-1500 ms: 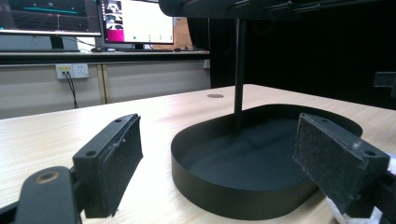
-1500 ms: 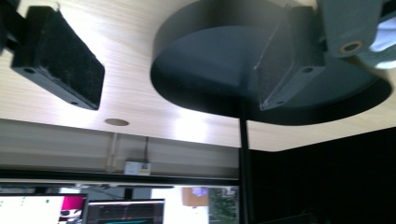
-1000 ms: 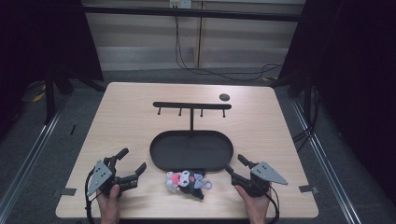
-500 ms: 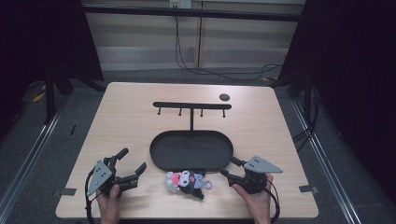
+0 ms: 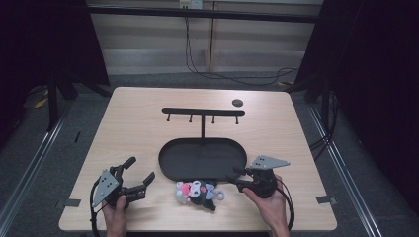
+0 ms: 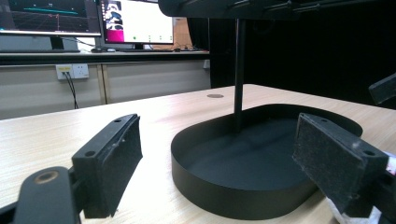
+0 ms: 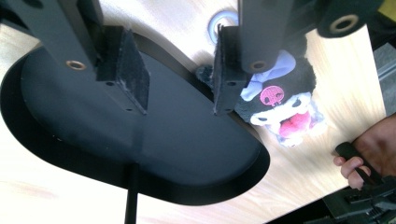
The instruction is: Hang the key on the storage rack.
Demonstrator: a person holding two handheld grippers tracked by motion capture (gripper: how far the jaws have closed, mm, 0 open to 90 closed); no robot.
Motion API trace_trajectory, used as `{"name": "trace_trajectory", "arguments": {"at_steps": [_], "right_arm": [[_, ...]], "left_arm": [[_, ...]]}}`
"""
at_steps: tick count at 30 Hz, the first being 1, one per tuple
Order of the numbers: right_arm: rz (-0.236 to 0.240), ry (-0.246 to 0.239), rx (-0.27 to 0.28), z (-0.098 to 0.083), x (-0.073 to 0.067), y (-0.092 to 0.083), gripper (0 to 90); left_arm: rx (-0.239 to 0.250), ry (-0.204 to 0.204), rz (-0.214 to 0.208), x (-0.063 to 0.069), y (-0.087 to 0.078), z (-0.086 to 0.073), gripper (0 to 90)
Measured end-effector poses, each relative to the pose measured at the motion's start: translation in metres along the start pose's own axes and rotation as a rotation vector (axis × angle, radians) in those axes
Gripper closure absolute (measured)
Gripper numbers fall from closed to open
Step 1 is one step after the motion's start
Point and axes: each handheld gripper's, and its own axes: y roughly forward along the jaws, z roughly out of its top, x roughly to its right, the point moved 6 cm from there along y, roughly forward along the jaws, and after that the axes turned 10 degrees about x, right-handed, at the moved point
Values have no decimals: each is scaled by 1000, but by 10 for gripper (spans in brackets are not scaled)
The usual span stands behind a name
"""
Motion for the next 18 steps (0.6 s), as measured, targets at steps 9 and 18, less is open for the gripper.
{"name": "trace_trajectory", "arguments": {"at_steps": [9, 18], "right_arm": [[110, -67, -222, 2, -12, 13, 491], [147, -124, -379, 6, -20, 30, 512]], "left_arm": [[1, -2, -1, 0, 0, 0, 152], [0, 0, -2, 0, 0, 0, 152]]}}
